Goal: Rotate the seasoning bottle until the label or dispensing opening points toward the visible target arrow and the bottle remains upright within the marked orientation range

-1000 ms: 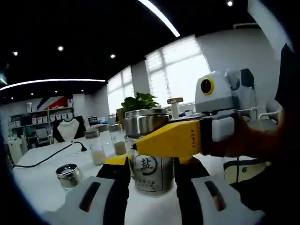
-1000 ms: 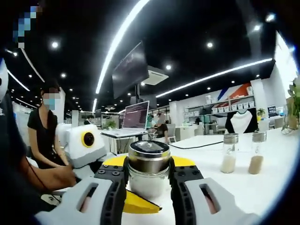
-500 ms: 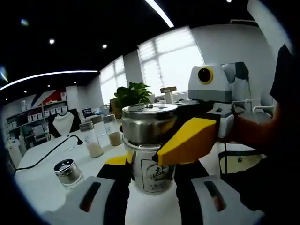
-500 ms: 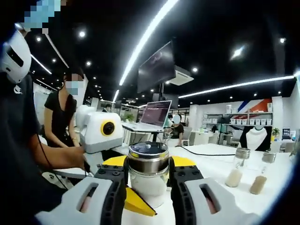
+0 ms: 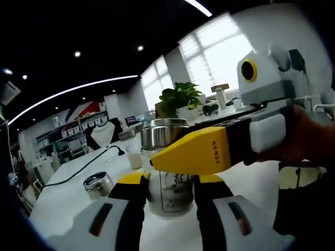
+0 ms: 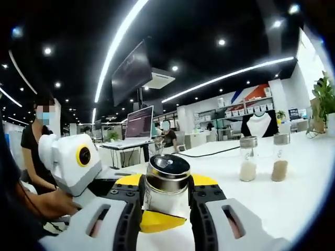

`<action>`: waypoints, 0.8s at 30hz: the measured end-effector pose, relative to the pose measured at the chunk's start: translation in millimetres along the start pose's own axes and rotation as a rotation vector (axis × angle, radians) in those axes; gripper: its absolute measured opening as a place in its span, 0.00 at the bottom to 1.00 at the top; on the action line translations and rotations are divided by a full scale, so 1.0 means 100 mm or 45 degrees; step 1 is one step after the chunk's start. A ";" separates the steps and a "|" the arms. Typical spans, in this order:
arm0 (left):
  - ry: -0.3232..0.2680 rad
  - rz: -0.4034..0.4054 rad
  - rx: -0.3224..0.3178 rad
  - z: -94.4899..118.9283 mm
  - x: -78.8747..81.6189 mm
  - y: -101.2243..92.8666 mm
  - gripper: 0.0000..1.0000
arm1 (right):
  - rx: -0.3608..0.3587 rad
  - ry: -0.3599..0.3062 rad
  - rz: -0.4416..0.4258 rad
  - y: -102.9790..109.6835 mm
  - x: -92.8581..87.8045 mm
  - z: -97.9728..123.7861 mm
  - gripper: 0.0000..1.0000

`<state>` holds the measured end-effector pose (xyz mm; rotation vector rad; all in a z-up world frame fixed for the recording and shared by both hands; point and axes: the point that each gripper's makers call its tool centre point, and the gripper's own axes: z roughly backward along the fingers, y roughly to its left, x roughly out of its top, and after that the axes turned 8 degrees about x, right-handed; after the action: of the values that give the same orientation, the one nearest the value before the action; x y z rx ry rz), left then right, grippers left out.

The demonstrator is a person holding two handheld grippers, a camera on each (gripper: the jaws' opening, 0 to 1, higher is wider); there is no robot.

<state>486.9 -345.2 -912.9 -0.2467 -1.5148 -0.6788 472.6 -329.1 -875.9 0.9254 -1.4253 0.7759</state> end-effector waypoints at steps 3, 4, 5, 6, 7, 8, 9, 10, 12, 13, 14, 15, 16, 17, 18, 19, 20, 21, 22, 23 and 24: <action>-0.028 0.023 -0.156 0.06 0.04 -0.09 0.39 | 0.158 0.032 0.057 0.14 0.02 0.03 0.31; -0.033 0.048 -0.192 0.08 0.04 -0.12 0.40 | 0.191 0.030 0.048 0.17 0.02 0.03 0.30; -0.052 0.076 -0.250 0.12 0.07 -0.17 0.40 | 0.233 0.017 0.033 0.20 0.04 0.06 0.30; -0.071 0.092 -0.289 0.14 0.09 -0.19 0.40 | 0.265 0.010 0.032 0.23 0.05 0.08 0.30; -0.079 0.117 -0.332 0.17 0.10 -0.22 0.40 | 0.315 0.007 0.046 0.28 0.06 0.10 0.31; -0.082 0.131 -0.358 0.19 0.11 -0.24 0.40 | 0.338 0.011 0.071 0.31 0.06 0.12 0.31; -0.078 0.127 -0.351 0.19 0.11 -0.23 0.39 | 0.336 0.017 0.084 0.31 0.06 0.12 0.31; -0.075 0.123 -0.344 0.19 0.10 -0.23 0.39 | 0.333 0.022 0.100 0.31 0.05 0.12 0.31; -0.057 0.059 -0.280 0.15 0.07 -0.20 0.39 | 0.317 0.032 0.133 0.31 0.04 0.09 0.31; -0.039 0.037 -0.248 0.12 0.04 -0.18 0.39 | 0.292 0.058 0.177 0.29 0.01 0.07 0.31; -0.034 0.042 -0.232 0.10 0.02 -0.17 0.39 | 0.265 0.076 0.197 0.27 -0.01 0.05 0.31; -0.033 0.046 -0.226 0.09 0.01 -0.17 0.39 | 0.258 0.079 0.197 0.27 -0.02 0.04 0.31; -0.033 0.050 -0.217 0.08 0.01 -0.16 0.39 | 0.246 0.083 0.194 0.26 -0.03 0.03 0.32; -0.033 0.054 -0.208 0.07 0.00 -0.16 0.38 | 0.235 0.087 0.191 0.25 -0.03 0.02 0.32; -0.042 0.070 -0.193 0.06 0.01 -0.15 0.38 | 0.205 0.085 0.162 0.22 -0.05 -0.01 0.33; -0.051 0.086 -0.178 0.05 0.01 -0.14 0.38 | 0.176 0.083 0.132 0.19 -0.06 -0.03 0.33; -0.065 0.108 -0.172 0.04 0.03 -0.14 0.38 | 0.156 0.058 0.088 0.17 -0.05 -0.04 0.33; -0.078 0.130 -0.165 0.04 0.06 -0.13 0.38 | 0.137 0.033 0.044 0.15 -0.04 -0.06 0.33; -0.113 0.178 -0.144 0.03 0.10 -0.11 0.38 | 0.103 0.007 0.007 0.13 -0.01 -0.07 0.33; -0.125 0.193 -0.150 0.02 0.10 -0.10 0.38 | 0.069 0.044 0.046 0.13 -0.01 -0.07 0.33; -0.113 0.212 -0.165 0.01 0.08 -0.12 0.38 | 0.048 0.094 0.077 0.12 -0.04 -0.06 0.33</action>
<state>478.9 -356.1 -907.7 -0.5015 -1.5166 -0.6408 465.0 -317.8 -878.9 0.8766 -1.3836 0.8760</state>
